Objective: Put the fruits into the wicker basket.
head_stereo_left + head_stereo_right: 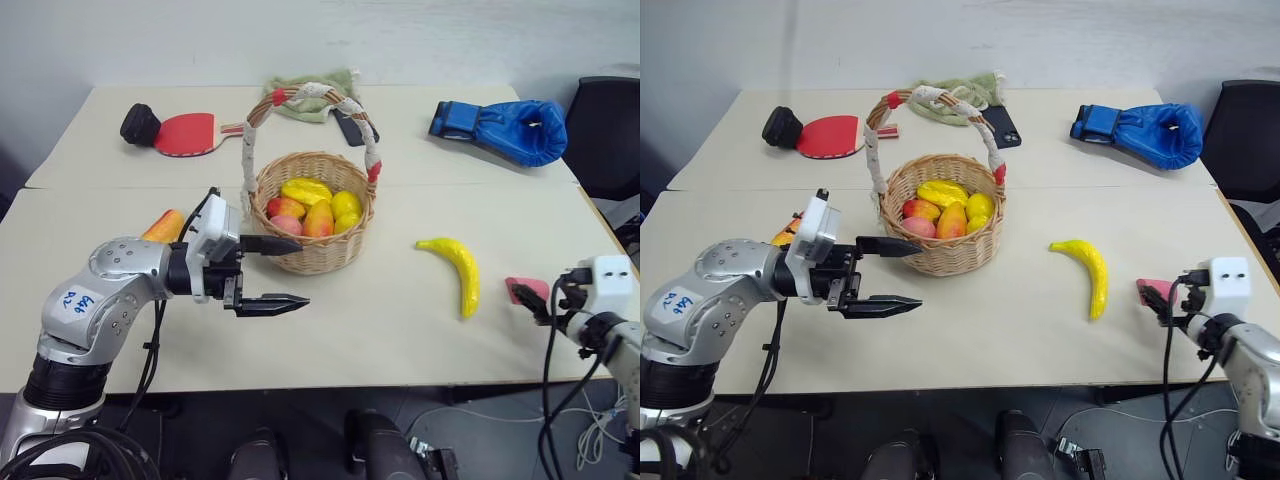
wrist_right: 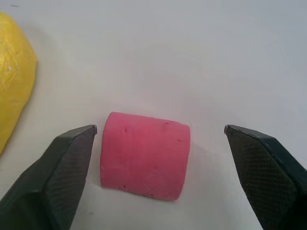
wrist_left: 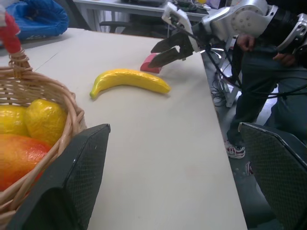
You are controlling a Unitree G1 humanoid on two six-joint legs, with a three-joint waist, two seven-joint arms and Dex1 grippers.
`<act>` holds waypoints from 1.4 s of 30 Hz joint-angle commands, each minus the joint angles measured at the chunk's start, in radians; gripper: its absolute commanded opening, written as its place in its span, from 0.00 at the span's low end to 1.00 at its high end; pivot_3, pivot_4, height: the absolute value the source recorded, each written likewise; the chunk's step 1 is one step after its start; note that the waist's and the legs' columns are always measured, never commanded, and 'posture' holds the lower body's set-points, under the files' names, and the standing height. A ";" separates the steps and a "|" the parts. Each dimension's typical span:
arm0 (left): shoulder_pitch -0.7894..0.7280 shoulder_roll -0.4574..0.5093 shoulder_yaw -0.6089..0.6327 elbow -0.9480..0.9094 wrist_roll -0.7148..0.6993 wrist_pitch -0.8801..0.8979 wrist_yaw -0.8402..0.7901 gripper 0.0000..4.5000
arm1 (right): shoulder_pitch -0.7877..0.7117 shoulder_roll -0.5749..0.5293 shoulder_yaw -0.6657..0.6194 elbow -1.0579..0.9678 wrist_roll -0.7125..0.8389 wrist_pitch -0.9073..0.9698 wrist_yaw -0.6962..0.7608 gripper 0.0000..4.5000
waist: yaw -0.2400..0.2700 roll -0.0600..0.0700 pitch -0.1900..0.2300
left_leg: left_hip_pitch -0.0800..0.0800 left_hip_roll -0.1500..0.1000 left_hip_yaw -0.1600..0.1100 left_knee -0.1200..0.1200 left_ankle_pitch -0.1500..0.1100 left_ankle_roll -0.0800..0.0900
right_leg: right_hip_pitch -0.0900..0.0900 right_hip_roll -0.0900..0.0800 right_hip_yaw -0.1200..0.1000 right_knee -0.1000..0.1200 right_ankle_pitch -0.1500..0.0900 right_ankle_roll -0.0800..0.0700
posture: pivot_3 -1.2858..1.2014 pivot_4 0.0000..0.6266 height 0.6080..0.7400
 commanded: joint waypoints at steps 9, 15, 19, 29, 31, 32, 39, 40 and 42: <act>0.177 0.235 0.357 0.182 0.080 0.047 0.101 1.00 | -0.098 -0.223 -0.066 -0.461 0.633 0.190 0.330 0.99 | 0.001 0.001 0.001 | 0.007 0.000 -0.020 -0.002 -0.004 -0.004 | 0.007 0.010 0.002 -0.005 0.000 -0.004 | 0.52 0.24 1.00; 0.031 0.255 0.215 0.460 0.286 0.027 0.259 1.00 | -0.223 -0.242 0.083 -0.479 0.590 0.111 0.329 0.99 | 0.016 -0.001 0.000 | 0.005 -0.004 -0.020 -0.001 -0.008 0.002 | 0.007 0.004 0.001 -0.008 0.002 -0.004 | 0.52 0.24 1.00; -0.158 0.205 0.099 0.670 0.413 0.022 0.361 1.00 | -0.301 -0.244 0.148 -0.467 0.590 0.082 0.353 0.99 | 0.029 -0.002 0.000 | 0.000 -0.004 -0.020 0.000 -0.008 0.002 | 0.004 0.004 -0.001 -0.009 0.003 -0.002 | 0.52 0.24 1.00; -0.344 0.141 -0.081 0.916 0.543 -0.033 0.229 1.00 | -0.372 -0.225 0.226 -0.469 0.572 0.071 0.304 0.99 | 0.027 -0.003 -0.001 | -0.006 0.000 -0.004 0.000 -0.010 0.000 | -0.003 0.005 -0.011 -0.008 0.003 -0.002 | 0.52 0.24 1.00; -0.346 0.138 -0.094 0.924 0.558 -0.042 0.214 1.00 | -0.368 -0.219 0.224 -0.471 0.575 0.069 0.297 0.99 | 0.027 -0.003 -0.001 | -0.005 0.000 -0.002 0.000 -0.010 0.000 | -0.005 0.005 -0.011 -0.007 0.003 -0.002 | 0.52 0.24 1.00; -0.344 0.139 -0.102 0.928 0.568 -0.048 0.208 1.00 | -0.365 -0.217 0.224 -0.472 0.574 0.067 0.295 0.99 | 0.027 -0.003 -0.001 | -0.005 0.000 -0.002 0.001 -0.010 0.000 | -0.005 0.005 -0.011 -0.006 0.003 -0.003 | 0.52 0.24 1.00; -0.354 0.114 -0.103 0.972 0.605 -0.043 0.207 0.68 | -0.343 -0.216 0.210 -0.466 0.572 0.049 0.293 1.00 | 0.028 -0.004 -0.001 | -0.005 0.000 0.000 0.004 -0.010 0.000 | -0.007 0.004 -0.008 -0.005 0.003 -0.003 | 0.52 0.24 1.00; -0.356 0.113 -0.104 0.970 0.608 -0.042 0.203 0.60 | -0.345 -0.216 0.209 -0.465 0.573 0.049 0.290 1.00 | 0.027 -0.004 -0.001 | -0.005 0.000 0.000 0.005 -0.010 0.000 | -0.007 0.004 -0.008 -0.005 0.003 -0.004 | 0.52 0.24 1.00; -0.356 0.114 -0.102 0.949 0.603 -0.034 0.186 0.48 | -0.349 -0.214 0.213 -0.465 0.572 0.049 0.283 1.00 | 0.027 -0.004 -0.001 | -0.005 0.000 0.000 0.005 -0.010 0.000 | -0.007 0.004 -0.008 -0.004 0.003 -0.004 | 0.52 0.24 1.00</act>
